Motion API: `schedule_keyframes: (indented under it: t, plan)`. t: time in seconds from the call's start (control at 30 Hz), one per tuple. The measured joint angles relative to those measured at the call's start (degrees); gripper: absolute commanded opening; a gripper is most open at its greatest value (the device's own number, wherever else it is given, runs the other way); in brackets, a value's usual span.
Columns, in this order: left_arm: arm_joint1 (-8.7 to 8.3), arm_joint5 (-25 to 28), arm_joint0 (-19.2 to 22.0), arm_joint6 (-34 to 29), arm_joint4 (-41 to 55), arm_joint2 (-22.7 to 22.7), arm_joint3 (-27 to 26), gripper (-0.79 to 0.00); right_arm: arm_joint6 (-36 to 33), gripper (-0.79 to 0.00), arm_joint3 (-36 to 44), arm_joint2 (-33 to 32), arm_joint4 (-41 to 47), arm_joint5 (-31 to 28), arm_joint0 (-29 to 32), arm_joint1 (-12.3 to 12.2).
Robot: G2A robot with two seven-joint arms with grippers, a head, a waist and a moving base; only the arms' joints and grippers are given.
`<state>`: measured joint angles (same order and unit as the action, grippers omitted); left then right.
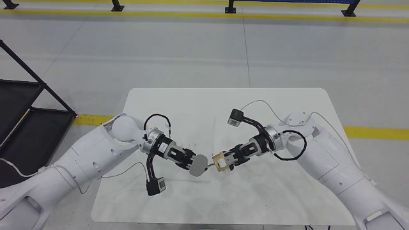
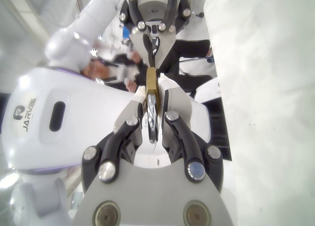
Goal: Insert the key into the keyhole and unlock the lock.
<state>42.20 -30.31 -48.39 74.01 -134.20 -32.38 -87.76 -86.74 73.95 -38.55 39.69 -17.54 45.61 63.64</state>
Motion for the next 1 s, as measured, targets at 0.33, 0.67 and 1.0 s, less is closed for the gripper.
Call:
schedule_keyframes:
  t: [0.33, 0.67, 1.0]
  plan:
    - [0.31, 0.2, 0.1, 0.3, 0.0, 0.0, 0.5, -0.785, -0.1, -0.785, -0.2, -0.5, -0.7, 0.1, 0.3, 0.5]
    - [0.41, -0.5, 0.0, -0.5, -0.6, 0.0, 1.0, -0.785, 0.6, -0.785, -0.2, -1.2, -1.6, 0.3, 0.8, 0.9]
    - [0.58, -0.7, 0.1, -0.7, -0.4, 0.2, 2.0, -0.785, 1.6, -0.785, 0.3, -1.7, -3.3, 0.9, 1.2, 1.2]
